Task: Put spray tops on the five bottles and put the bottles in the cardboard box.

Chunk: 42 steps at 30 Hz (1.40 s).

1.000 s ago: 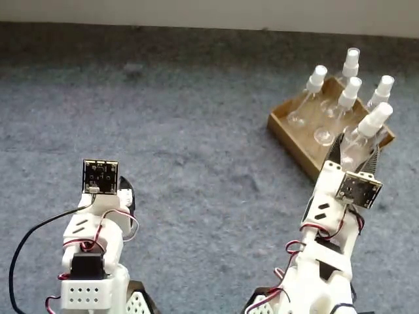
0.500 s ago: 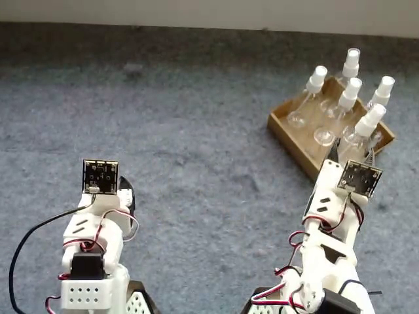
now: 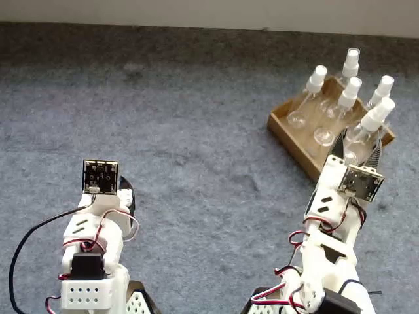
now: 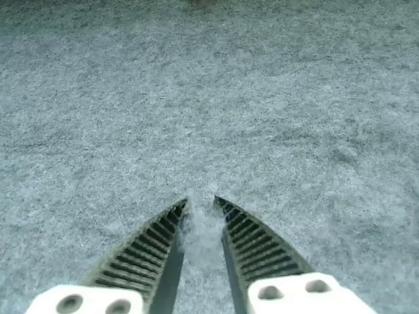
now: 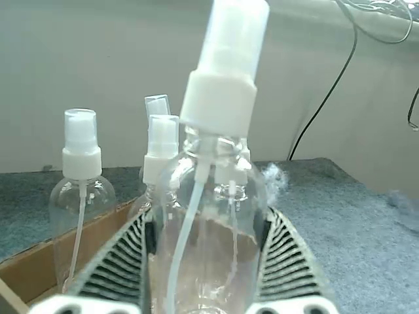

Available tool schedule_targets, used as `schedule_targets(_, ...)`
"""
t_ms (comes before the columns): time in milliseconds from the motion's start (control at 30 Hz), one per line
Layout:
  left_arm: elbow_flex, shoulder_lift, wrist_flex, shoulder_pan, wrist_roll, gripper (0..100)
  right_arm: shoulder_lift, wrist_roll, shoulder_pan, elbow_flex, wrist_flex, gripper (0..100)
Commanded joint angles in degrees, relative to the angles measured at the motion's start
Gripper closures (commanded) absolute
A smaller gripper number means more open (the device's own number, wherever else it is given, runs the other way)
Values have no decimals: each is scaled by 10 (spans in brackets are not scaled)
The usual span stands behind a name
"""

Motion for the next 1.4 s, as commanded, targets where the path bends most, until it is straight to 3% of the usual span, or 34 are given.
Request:
schedule_targets(0, 11, 4, 2, 8, -5, 995, -7, -1, -6, -31, -21, 991)
schedule_targets(700, 11, 4, 2, 10, -5, 995, -7, -1, -7, -31, -21, 991)
schedule_targets(900, 11, 4, 2, 10, -5, 995, -8, -113, -31, -31, -18, 991)
schedule_targets(1133, 11, 4, 2, 10, -5, 995, -8, -55, -86, -32, -18, 991)
schedule_targets(1367, 11, 4, 2, 10, -5, 995, -7, -47, -75, -31, -18, 991)
